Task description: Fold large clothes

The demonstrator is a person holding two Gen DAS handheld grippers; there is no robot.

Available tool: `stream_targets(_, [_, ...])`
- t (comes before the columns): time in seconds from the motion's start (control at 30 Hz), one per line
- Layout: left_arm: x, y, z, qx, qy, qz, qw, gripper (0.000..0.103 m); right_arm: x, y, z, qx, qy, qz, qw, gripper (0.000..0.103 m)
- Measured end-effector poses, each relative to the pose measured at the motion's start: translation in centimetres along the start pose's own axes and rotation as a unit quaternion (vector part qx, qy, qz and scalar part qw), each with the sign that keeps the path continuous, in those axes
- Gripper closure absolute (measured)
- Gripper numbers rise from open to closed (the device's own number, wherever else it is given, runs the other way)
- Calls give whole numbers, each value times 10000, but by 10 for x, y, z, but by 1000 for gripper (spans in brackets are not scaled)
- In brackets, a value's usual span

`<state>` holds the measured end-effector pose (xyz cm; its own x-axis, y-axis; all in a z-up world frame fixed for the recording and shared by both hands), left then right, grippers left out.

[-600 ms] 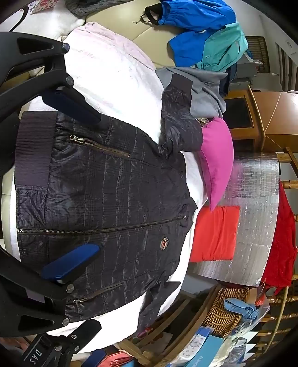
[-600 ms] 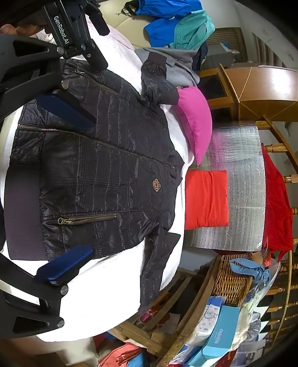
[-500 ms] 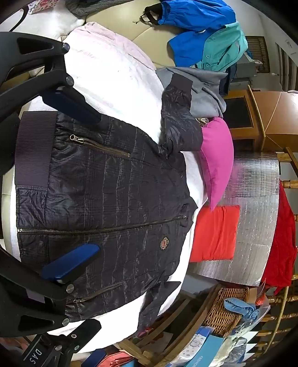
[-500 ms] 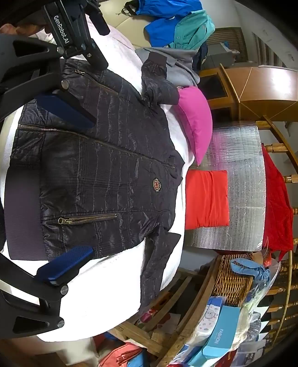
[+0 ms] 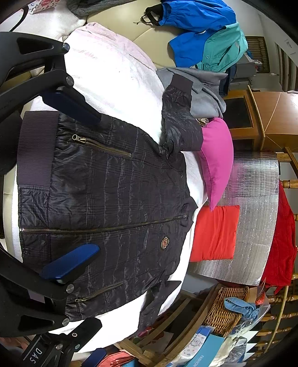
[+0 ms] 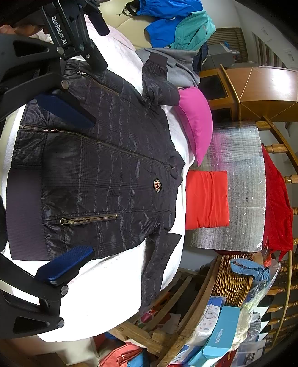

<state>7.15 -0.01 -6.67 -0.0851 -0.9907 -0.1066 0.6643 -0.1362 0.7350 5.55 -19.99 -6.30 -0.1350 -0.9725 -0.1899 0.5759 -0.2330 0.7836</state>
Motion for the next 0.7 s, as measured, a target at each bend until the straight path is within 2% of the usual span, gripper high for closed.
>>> stream_targets(0.6, [-1, -2, 3, 20, -87, 70, 9999, 0, -4, 0, 2, -16, -7, 39, 10000, 0])
stream_targets(0.7, [0, -2, 2, -5, -7, -33, 10000, 0, -3, 0, 2, -14, -7, 17, 10000, 0])
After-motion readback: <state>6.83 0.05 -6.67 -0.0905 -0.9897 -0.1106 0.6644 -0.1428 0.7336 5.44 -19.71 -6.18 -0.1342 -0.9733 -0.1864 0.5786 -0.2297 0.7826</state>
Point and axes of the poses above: each gripper's, at about its wrist camera, not at the fingertips, and z roughly against the way its jaws point, x to its right, y to its top, the point moved 10 cm from there along -z, roughly the way its jaws point, and after that the axes turned 10 degrees about -z, right-handed, at the moved point
